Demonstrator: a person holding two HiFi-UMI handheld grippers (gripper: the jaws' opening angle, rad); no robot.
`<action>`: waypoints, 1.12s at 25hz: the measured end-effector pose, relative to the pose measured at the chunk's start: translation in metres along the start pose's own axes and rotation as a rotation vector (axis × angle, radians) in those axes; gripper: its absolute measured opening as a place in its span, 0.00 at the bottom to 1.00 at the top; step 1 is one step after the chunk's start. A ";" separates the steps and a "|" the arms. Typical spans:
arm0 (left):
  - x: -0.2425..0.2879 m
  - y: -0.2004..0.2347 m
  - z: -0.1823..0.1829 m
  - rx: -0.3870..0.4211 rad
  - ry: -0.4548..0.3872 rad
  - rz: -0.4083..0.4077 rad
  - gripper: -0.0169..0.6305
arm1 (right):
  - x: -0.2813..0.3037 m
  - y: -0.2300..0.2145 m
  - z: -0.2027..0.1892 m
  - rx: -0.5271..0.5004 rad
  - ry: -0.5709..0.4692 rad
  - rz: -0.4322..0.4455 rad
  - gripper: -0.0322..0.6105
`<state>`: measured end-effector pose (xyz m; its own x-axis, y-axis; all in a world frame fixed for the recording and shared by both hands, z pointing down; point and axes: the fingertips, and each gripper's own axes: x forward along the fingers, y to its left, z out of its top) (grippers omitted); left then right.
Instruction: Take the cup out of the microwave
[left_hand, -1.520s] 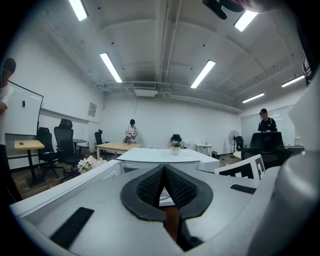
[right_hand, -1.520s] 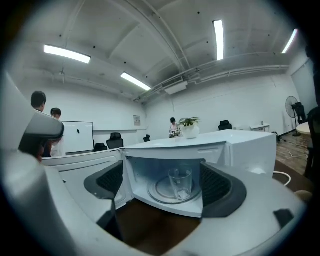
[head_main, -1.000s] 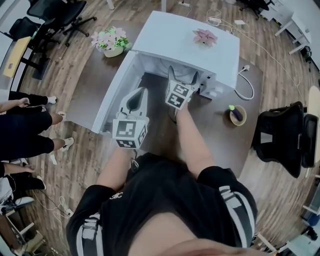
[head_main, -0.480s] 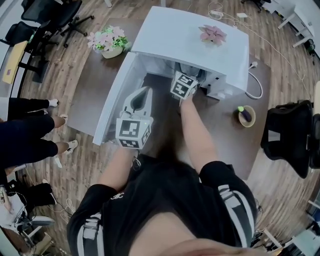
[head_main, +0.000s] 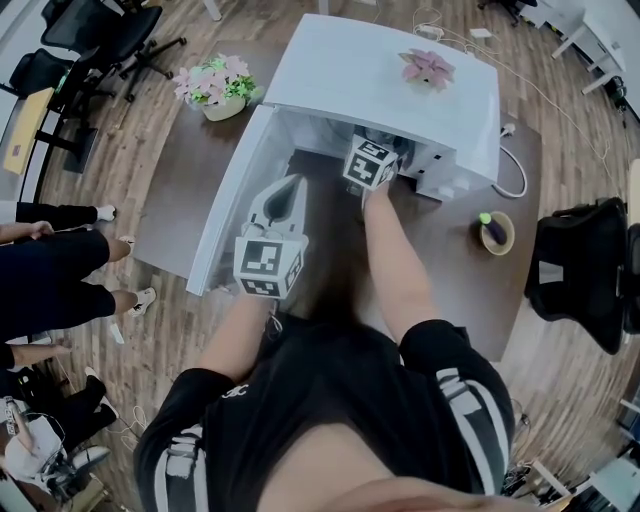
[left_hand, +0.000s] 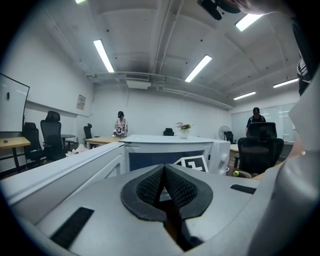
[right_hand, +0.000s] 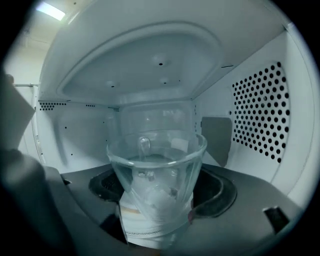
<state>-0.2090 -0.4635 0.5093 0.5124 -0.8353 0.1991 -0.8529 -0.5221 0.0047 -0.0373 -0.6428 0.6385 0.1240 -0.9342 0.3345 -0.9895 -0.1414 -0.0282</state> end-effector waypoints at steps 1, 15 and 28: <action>-0.001 0.000 0.001 0.001 -0.002 -0.001 0.03 | -0.002 0.002 0.000 0.000 0.000 0.011 0.65; -0.019 -0.025 0.029 -0.021 -0.027 -0.018 0.03 | -0.098 0.005 -0.024 -0.036 0.025 0.160 0.64; -0.033 -0.103 0.056 -0.060 -0.055 -0.045 0.03 | -0.254 -0.066 0.062 -0.013 -0.137 0.292 0.64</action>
<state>-0.1319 -0.3918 0.4474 0.5538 -0.8202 0.1431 -0.8324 -0.5495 0.0717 0.0012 -0.4159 0.4972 -0.1571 -0.9702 0.1844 -0.9856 0.1422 -0.0916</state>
